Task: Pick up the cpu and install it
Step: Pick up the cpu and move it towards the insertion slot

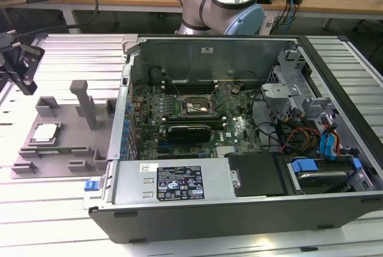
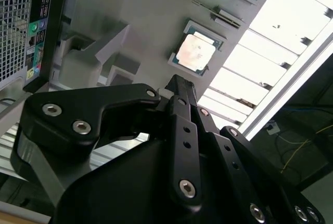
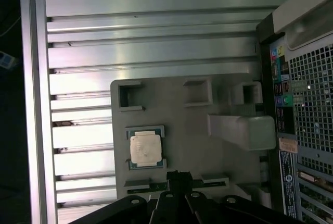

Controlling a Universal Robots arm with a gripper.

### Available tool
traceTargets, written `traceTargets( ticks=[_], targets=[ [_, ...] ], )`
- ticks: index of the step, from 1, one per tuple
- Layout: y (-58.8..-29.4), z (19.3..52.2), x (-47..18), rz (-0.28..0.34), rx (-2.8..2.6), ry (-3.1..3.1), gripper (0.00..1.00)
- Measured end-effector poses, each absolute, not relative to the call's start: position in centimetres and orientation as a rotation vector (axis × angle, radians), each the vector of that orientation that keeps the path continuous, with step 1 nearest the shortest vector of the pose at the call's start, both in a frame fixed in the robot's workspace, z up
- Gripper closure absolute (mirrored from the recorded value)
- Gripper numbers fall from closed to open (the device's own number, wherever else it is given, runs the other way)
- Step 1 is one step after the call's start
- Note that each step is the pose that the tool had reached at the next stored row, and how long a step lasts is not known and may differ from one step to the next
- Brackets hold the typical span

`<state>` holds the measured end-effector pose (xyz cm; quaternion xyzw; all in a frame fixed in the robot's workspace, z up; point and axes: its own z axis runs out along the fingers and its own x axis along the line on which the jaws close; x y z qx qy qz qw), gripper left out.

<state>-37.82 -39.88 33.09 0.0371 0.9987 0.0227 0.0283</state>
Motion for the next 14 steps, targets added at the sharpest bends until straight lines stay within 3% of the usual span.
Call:
traceTargets(
  ticks=[14],
  targets=[
    [-39.9,31.6,-39.3,0.070,0.114,3.082,0.89]
  ],
)
